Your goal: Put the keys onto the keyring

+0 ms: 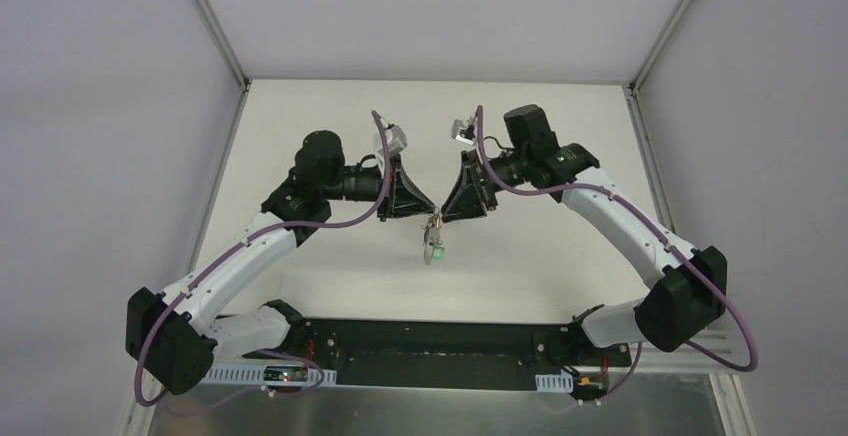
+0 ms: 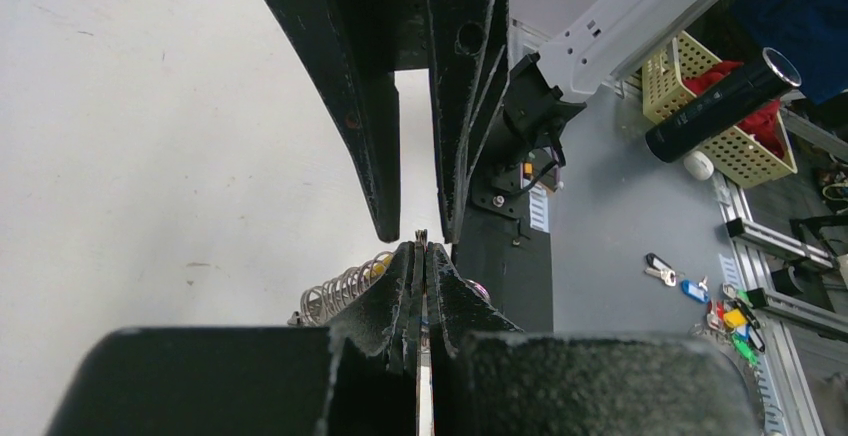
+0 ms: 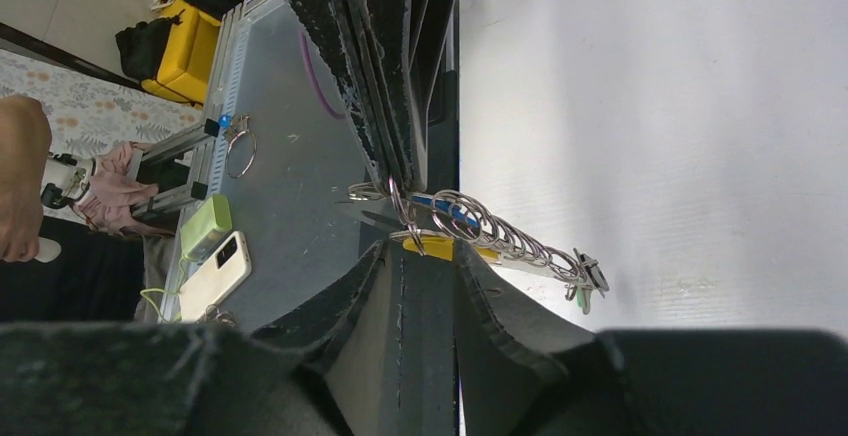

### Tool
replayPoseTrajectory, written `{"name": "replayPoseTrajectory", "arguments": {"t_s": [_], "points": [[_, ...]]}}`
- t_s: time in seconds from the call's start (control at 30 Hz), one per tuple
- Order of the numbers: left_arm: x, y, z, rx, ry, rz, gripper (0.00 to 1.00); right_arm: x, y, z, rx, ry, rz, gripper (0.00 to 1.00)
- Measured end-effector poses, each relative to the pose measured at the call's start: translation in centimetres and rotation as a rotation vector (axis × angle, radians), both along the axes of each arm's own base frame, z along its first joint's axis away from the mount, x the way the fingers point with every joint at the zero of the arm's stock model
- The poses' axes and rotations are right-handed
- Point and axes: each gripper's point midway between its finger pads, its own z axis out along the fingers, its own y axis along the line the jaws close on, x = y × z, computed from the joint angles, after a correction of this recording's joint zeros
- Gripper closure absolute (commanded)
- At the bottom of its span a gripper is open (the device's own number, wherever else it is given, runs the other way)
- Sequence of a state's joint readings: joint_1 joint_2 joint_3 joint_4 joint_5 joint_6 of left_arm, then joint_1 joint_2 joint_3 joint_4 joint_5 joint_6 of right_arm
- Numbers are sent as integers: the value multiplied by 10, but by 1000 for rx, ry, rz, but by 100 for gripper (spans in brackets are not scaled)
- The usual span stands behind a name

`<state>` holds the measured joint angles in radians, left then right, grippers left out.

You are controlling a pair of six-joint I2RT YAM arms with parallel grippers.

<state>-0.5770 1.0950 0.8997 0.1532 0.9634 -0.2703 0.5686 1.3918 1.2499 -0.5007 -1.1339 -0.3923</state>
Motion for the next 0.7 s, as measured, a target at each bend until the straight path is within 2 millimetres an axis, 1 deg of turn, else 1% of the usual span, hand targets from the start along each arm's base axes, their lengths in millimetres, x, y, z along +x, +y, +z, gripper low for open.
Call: {"name": "replayPoseTrajectory", "arguments": {"t_s": [0.2, 0.37, 0.47, 0.53, 0.7], "points": [[0, -1, 2, -9, 1, 1, 100, -2, 3, -3, -3, 15, 14, 83], [0, -1, 0, -9, 6, 2, 100, -2, 4, -6, -8, 26, 18, 94], [1, -1, -2, -8, 7, 4, 100, -2, 4, -6, -7, 26, 20, 98], [1, -1, -1, -9, 6, 6, 100, -2, 4, -6, -6, 27, 21, 100], [2, -2, 0, -25, 3, 7, 100, -4, 5, -5, 0, 31, 30, 100]]}}
